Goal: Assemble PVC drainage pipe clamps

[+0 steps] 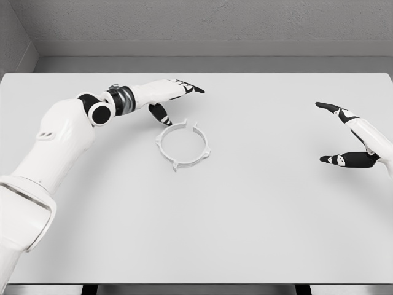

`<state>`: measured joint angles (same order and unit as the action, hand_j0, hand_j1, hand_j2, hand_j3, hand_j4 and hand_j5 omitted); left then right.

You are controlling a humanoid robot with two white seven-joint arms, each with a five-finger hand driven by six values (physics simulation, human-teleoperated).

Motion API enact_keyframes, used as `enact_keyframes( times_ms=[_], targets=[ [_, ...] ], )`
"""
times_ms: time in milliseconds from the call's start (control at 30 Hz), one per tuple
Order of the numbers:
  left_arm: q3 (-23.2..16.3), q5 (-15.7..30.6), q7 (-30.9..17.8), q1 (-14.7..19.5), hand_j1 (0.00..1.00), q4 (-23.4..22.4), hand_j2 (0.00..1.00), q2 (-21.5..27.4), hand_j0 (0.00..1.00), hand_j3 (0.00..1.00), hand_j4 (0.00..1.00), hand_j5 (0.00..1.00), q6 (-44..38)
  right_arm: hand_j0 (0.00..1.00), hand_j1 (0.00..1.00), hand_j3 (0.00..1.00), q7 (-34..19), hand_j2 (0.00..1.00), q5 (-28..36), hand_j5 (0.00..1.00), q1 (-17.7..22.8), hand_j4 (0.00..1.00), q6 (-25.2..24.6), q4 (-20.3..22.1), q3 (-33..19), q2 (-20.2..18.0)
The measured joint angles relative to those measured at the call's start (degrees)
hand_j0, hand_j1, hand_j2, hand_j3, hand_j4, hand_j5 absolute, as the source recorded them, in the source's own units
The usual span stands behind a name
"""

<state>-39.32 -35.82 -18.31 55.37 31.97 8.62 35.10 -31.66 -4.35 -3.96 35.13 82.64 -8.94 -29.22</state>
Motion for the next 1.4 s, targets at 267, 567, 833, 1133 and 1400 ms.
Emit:
enact_keyframes(
  times_ms=[267,567,833,1133,1400],
  targets=[
    [0.06,0.07,0.00,-0.26,1.00,0.16,1.00,-0.08,1.00,1.00,1.00,1.00,-0.02,1.00,1.00,1.00,0.00,1.00,0.00,1.00,0.00,1.00,0.00,0.04,0.01,0.00],
    [0.11,0.05,-0.09,0.35,1.00,0.32,1.00,0.15,1.00,1.00,1.00,1.00,0.00,1.00,1.00,1.00,-0.04,1.00,0.00,1.00,0.09,1.00,0.00,0.02,0.02,0.00],
    [0.72,0.40,-0.01,0.88,1.00,0.13,1.00,3.10,1.00,1.00,1.00,1.00,0.00,1.00,1.00,1.00,-0.01,1.00,-4.35,1.00,-9.84,1.00,-0.02,0.30,8.71,-0.08],
    [0.64,0.54,-0.01,-0.26,1.00,0.21,1.00,7.18,1.00,1.00,1.00,1.00,0.00,1.00,1.00,1.00,-0.01,1.00,-11.47,1.00,-20.21,1.00,-0.02,-3.46,23.72,6.85],
    [0.44,0.38,0.01,-0.70,1.00,0.21,1.00,7.14,1.00,1.00,1.00,1.00,0.00,1.00,1.00,1.00,-0.07,1.00,-12.67,1.00,-21.36,1.00,0.00,-8.57,27.99,11.23]
  ],
)
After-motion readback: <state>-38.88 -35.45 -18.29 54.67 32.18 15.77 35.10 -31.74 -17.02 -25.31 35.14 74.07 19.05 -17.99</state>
